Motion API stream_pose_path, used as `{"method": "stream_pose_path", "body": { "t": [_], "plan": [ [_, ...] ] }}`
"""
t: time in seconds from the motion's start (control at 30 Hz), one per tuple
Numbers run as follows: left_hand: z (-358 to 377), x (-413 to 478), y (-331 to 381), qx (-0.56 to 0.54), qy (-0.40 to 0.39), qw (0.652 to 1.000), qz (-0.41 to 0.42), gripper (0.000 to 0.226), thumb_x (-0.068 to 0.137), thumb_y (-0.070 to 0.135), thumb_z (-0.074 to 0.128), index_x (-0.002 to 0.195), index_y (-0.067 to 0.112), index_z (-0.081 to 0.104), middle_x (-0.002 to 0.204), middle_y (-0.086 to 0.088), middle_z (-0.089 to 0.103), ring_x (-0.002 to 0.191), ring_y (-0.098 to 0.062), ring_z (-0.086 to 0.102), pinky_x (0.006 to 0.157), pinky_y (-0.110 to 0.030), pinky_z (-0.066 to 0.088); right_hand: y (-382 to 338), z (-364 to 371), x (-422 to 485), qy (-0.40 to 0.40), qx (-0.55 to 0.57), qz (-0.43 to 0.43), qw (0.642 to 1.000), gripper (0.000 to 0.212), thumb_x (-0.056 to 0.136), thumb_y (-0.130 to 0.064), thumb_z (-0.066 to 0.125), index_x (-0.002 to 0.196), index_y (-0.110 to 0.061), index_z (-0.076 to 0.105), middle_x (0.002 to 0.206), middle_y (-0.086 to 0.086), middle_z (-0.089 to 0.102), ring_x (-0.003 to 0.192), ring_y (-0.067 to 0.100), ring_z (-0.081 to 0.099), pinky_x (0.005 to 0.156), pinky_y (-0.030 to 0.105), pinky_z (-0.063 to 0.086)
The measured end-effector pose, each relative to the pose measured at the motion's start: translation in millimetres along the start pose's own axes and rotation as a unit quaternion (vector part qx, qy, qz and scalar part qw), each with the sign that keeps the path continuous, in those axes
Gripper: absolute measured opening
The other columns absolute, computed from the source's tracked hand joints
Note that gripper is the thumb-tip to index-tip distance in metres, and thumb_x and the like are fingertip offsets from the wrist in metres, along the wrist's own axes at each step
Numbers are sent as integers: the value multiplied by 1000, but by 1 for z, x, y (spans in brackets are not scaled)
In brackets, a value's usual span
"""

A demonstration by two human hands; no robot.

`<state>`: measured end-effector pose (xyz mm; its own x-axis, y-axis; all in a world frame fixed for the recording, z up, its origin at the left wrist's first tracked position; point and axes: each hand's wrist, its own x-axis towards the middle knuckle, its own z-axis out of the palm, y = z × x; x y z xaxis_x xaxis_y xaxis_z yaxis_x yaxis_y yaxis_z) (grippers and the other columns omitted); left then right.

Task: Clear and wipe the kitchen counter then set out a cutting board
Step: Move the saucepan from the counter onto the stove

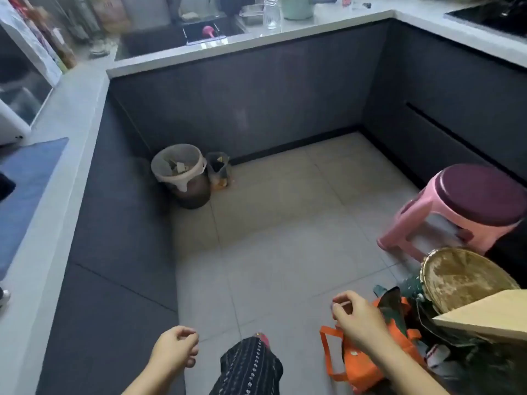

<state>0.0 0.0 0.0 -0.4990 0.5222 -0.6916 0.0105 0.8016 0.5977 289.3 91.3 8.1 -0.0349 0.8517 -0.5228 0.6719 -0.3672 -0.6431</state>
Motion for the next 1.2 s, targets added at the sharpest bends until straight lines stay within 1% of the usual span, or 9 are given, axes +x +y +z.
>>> {"method": "stream_pose_path", "body": {
  "t": [0.2,0.37,0.43,0.53,0.67,0.8,0.93,1.03,1.2],
  "plan": [
    [0,97,68,-14,19,1000,-11,11,84,-6,50,87,-13,57,53,-14,50,44,-18,37,36,-20,31,-74,-17,122,32,34,-44,998,6,85,-22,53,89,-24,58,85,-1,67,83,22,66,75,29,48],
    [9,183,182,-43,1,999,16,9,84,-8,48,82,-11,56,50,-12,48,37,-15,36,28,-12,27,-123,-45,219,62,45,13,997,10,83,-17,55,80,-26,57,76,0,65,76,26,67,77,35,52],
    [20,215,233,-20,-10,999,37,12,85,-3,48,78,-1,57,50,-10,49,36,-15,36,31,-13,27,-137,-61,252,71,65,41,994,11,83,-14,55,79,-24,57,72,2,65,63,23,66,67,33,50],
    [48,253,314,23,-40,996,81,15,85,4,48,76,9,58,58,-8,54,45,-19,43,38,-20,34,-146,-80,297,90,91,85,988,10,83,-9,55,80,-17,58,67,5,64,52,21,60,58,29,43],
    [99,291,419,44,-96,979,173,13,86,7,52,80,15,61,66,-7,60,58,-21,55,62,-30,47,-150,-107,356,128,143,148,970,11,82,-2,56,75,-10,58,59,10,61,45,22,54,48,23,39],
    [144,335,509,116,-97,957,249,12,84,15,56,82,23,64,68,-3,64,63,-17,57,57,-24,42,-165,-141,438,154,177,176,956,10,79,4,58,70,-1,58,55,17,61,53,30,59,49,30,45],
    [178,378,596,162,-75,953,245,20,81,10,60,69,26,61,63,-6,64,65,-17,60,67,-23,45,-207,-198,539,196,183,133,954,18,72,10,62,60,-2,58,61,24,64,66,35,64,52,11,42],
    [196,405,657,190,-43,953,232,18,77,10,63,69,25,61,68,-15,67,75,-22,65,75,-27,47,-262,-257,608,163,197,76,964,11,80,-2,62,70,-8,61,64,16,67,56,27,61,46,14,44],
    [222,456,739,173,-11,962,213,9,74,5,67,71,13,64,74,-21,70,71,-26,64,68,-28,46,-350,-341,709,135,167,-24,976,8,88,-15,55,87,-22,59,82,3,70,68,18,67,59,17,46]
  ]
}}
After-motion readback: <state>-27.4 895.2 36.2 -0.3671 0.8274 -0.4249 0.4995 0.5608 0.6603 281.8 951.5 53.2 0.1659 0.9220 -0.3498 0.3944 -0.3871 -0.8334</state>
